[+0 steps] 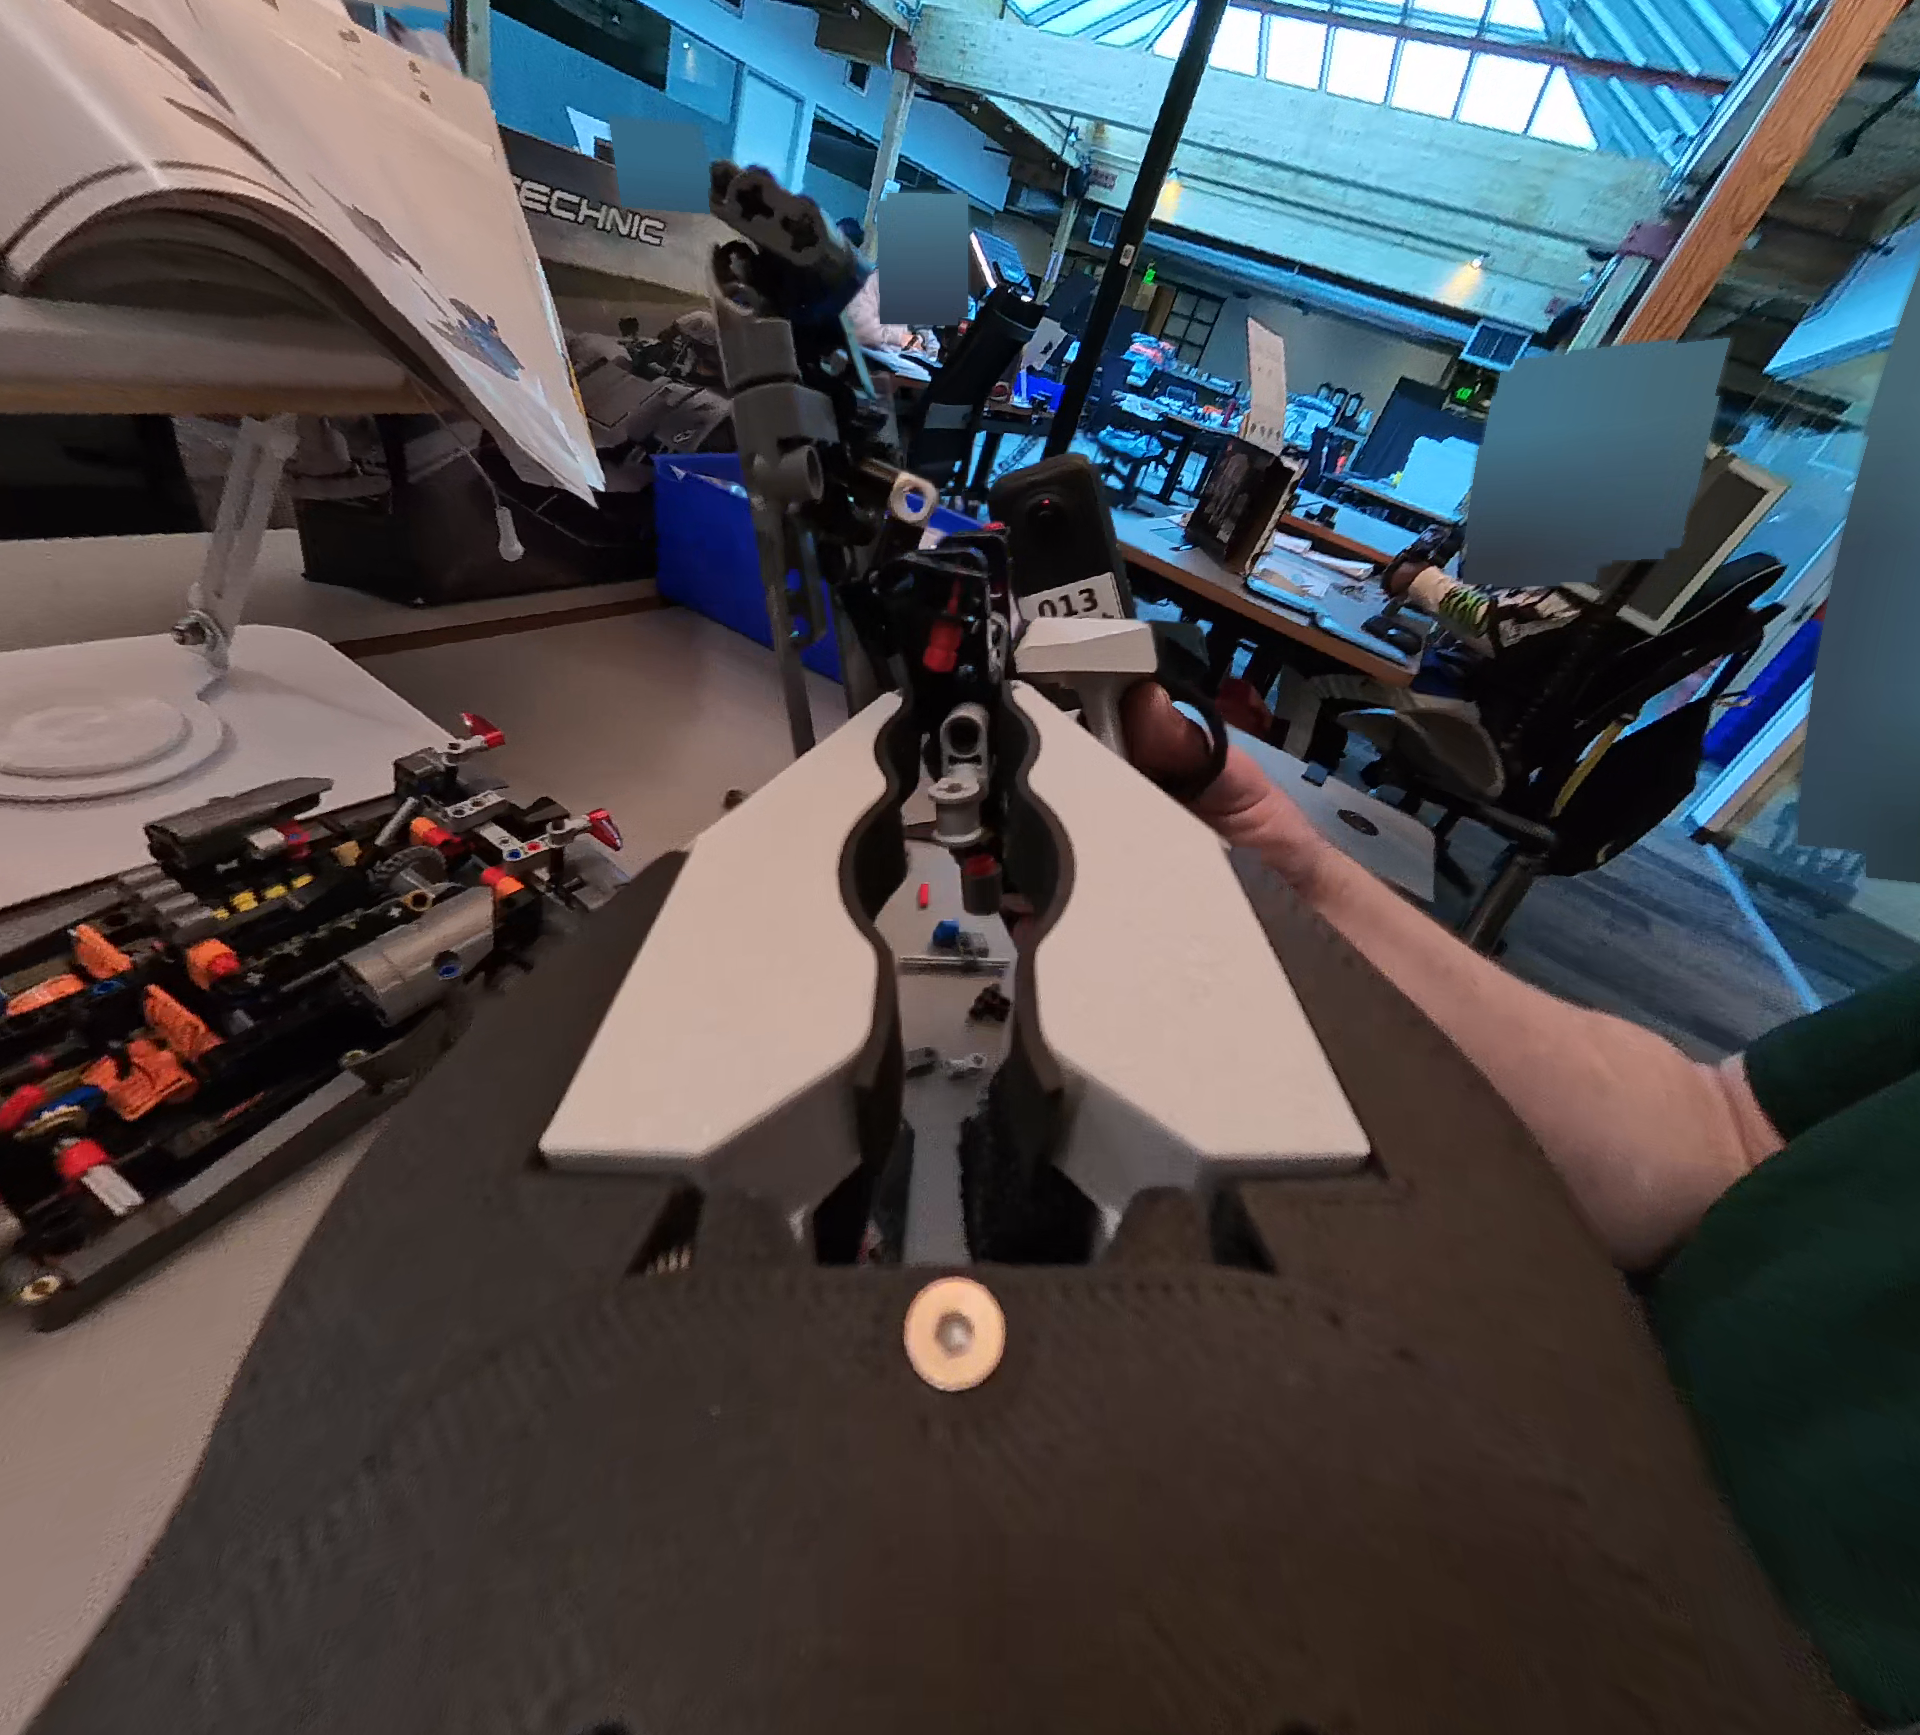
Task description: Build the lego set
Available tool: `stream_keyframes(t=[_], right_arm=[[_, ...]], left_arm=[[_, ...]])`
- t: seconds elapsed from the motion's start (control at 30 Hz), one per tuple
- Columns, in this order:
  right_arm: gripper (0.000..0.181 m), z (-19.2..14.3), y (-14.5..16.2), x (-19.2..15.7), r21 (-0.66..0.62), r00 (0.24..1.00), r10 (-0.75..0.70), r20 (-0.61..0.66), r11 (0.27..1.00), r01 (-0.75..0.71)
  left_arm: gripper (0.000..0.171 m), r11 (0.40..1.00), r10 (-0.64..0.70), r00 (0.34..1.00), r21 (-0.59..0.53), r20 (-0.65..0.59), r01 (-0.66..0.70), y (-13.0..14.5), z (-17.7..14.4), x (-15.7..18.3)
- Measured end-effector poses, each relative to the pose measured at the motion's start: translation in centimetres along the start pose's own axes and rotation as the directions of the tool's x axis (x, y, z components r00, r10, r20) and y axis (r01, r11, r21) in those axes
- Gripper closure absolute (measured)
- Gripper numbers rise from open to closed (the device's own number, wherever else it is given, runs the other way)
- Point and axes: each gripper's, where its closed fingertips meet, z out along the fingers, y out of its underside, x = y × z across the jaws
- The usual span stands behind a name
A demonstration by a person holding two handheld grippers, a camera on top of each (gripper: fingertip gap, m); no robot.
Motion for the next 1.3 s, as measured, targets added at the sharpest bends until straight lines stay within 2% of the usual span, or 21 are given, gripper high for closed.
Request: stream_keyframes(t=[0.2,0.5,0.67,0.8,1.0,1.17,1.3], right_arm=[[0.172,0.3,-0.1,-0.3,-0.031,0.997,-0.060,-0.052,0.998,0.059],[0.171,0.4,-0.1,-0.7,-0.055,0.995,-0.090,-0.044,0.995,0.088],[0.172,0.4,0.0,-1.2,-0.086,0.979,-0.191,-0.065,0.979,0.185],[0.172,0.6,-0.1,-1.7,-0.151,0.916,-0.382,-0.122,0.919,0.363],[0.172,0.9,0.1,-2.1,-0.285,0.757,-0.629,-0.177,0.769,0.572],[0.172,1.1,0.2,-2.7,-0.360,0.629,-0.754,-0.187,0.649,0.671],[0.172,1.2,0.2,-2.9,-0.395,0.580,-0.791,-0.194,0.604,0.692]], left_arm=[[0.161,0.991,-0.122,0.990,0.046,-0.077,0.125,-0.2,-0.2,0.0],[0.161,0.992,-0.114,0.988,0.039,-0.108,0.118,-0.1,-0.1,0.4],[0.162,0.992,-0.109,0.983,0.044,-0.149,0.117,0.0,-0.2,0.8],[0.160,0.987,-0.127,0.971,0.072,-0.201,0.144,0.0,-0.3,0.9],[0.156,0.980,-0.141,0.963,0.104,-0.230,0.169,-0.1,-0.3,0.7],[0.147,0.977,-0.148,0.961,0.114,-0.232,0.178,0.0,-0.3,0.5],[0.143,0.976,-0.149,0.964,0.122,-0.220,0.179,-0.1,-0.3,0.3]])
